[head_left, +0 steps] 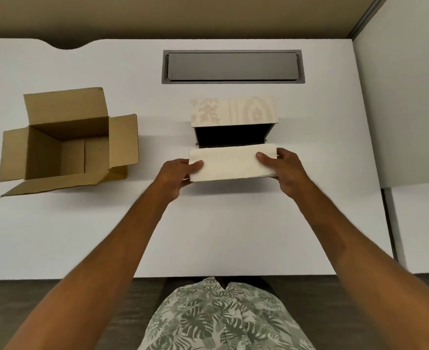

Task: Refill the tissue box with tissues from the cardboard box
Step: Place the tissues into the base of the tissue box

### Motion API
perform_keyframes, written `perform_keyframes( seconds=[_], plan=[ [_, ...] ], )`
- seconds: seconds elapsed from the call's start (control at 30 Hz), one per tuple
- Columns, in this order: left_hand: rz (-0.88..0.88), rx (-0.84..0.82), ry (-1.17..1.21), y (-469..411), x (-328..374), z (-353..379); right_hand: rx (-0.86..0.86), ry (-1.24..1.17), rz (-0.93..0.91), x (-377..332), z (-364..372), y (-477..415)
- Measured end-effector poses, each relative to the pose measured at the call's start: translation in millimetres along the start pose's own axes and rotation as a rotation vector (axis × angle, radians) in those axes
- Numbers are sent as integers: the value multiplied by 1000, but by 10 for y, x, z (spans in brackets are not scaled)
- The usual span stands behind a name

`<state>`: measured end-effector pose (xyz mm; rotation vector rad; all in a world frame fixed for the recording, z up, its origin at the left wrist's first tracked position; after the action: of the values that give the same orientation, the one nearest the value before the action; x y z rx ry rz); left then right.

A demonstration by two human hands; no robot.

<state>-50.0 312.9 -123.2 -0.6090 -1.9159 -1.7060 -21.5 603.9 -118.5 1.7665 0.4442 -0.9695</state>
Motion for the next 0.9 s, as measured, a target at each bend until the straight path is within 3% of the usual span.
perform_keyframes(
  seconds=[0.13, 0.27, 0.33, 0.63, 0.9],
  plan=[
    [132, -40, -130, -142, -14, 18, -111, 143, -108, -21, 30, -107],
    [390, -31, -601, -141, -83, -24, -182, 501, -354, -5, 70, 6],
    [499, -18, -708, -58, -127, 16, -208, 639, -473, 71, 99, 110],
    [770, -43, -958, 90, -441, 194, -218, 857, -674, 427, 89, 267],
    [840, 19, -927, 174, -357, 181, -194, 870, -787, 325, 27, 354]
  ],
)
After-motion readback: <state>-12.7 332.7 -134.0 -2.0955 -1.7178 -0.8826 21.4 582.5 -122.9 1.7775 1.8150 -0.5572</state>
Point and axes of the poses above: each hand's wrist, its own y-axis away from the middle knuckle, its own z-axis out of the palm, x = y × z, the point moved 9 cm from there along -y, towards the middle knuckle, and after that the axes turned 11 degrees about x, right-handed, at the moved point
